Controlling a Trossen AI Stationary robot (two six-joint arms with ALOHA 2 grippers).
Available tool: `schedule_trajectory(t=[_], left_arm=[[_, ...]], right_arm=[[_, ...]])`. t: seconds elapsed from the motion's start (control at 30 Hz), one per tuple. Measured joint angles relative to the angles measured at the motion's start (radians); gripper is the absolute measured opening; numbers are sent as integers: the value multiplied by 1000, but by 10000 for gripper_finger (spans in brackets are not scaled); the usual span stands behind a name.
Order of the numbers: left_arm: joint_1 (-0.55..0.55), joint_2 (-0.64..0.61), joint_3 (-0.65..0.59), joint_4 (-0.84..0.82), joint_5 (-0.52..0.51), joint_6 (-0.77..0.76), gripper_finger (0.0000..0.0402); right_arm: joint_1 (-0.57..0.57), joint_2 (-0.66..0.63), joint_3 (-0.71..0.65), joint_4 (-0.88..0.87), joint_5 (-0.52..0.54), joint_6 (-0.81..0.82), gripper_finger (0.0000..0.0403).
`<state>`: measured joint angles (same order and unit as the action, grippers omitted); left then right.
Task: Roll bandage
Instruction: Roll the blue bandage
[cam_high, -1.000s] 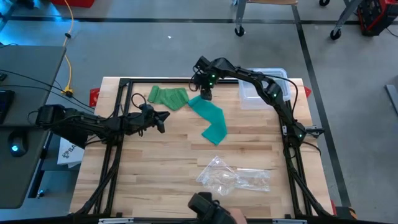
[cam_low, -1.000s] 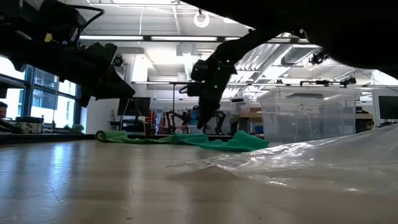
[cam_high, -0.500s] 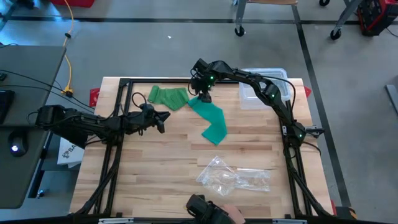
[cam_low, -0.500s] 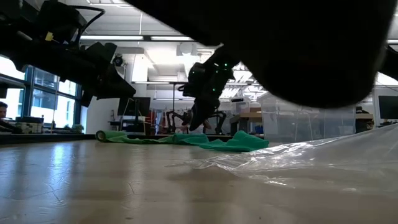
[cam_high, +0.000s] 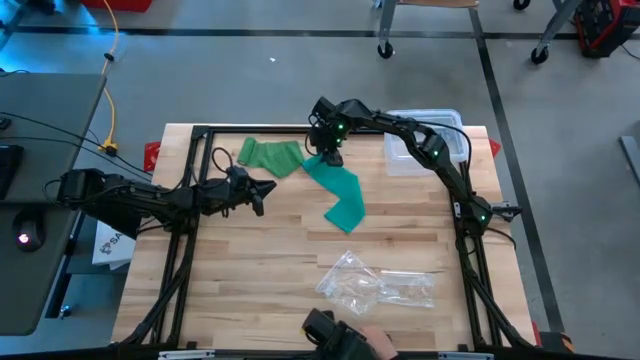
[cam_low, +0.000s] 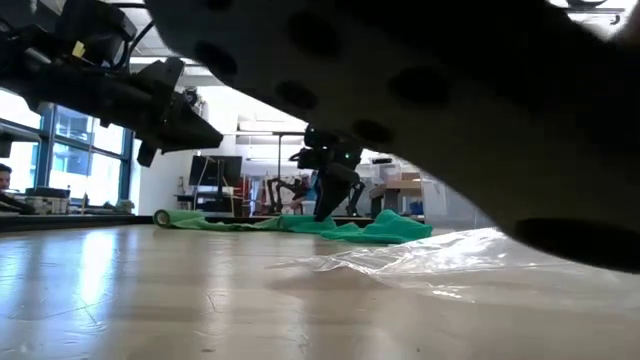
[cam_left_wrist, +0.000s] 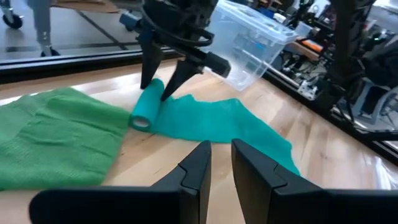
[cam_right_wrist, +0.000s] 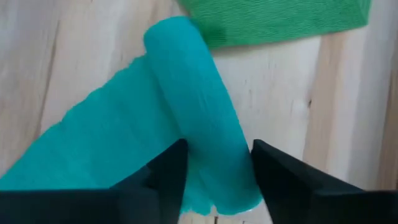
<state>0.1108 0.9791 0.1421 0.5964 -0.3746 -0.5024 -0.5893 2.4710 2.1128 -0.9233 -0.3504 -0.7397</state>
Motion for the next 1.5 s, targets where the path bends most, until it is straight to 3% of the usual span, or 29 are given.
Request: schedule_trajectory(t=[0.23, 0.5, 0.67, 0.9, 1.03, 1.23, 1.5], left_arm=[[-23, 0, 78, -53, 10, 143, 60], [-63, 0, 308, -349, -169, 283, 60], [-97, 0, 424, -398, -199, 414, 60], [-207, -11, 533, -428, -273, 611, 60], [-286, -13, 609, -427, -315, 711, 60], [-397, -10, 685, -429, -277, 864, 84], [-479, 20, 692, -413, -224, 781, 164]], right_arm=[[5, -5, 0, -28, 0, -2, 16], [79, -146, -1, -89, 169, 29, 6], [151, -293, -1, -103, 224, 98, 6], [339, -499, 0, -155, 491, 169, 5], [464, -595, 0, -178, 577, 256, 4], [608, -674, 0, -188, 625, 396, 6], [743, -691, 0, -188, 687, 538, 6]])
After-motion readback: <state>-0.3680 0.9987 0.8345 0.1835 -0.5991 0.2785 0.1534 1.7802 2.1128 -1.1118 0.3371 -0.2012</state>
